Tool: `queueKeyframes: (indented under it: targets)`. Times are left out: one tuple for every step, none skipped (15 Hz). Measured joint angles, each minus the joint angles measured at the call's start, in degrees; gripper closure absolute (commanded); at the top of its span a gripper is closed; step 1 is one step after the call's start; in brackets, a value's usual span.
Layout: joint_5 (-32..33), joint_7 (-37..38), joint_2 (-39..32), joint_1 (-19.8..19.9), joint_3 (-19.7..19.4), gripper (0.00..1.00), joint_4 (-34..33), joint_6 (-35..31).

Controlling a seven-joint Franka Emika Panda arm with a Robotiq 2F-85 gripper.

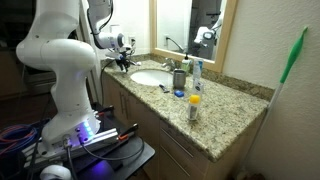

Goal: Place the small white case on the.white holder

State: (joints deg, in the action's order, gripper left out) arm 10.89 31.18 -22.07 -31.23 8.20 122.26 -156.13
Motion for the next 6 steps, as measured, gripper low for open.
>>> queueKeyframes:
  targets:
    - [0.01,0.0,0.03,-0.05,-0.01,0.07,-0.15,-0.03]
    - [0.02,0.0,0.1,-0.11,-0.01,0.02,-0.35,-0.05]
    - [0.03,0.0,0.32,-0.16,-0.01,0.0,-0.53,-0.05]
    - [0.03,0.01,0.75,-0.21,-0.02,0.0,-0.57,-0.05]
    - [-0.12,0.01,1.24,-0.22,0.01,0.0,-0.57,0.03]
    - [-1.16,-0.02,1.94,-0.06,0.27,0.0,-0.56,0.88]
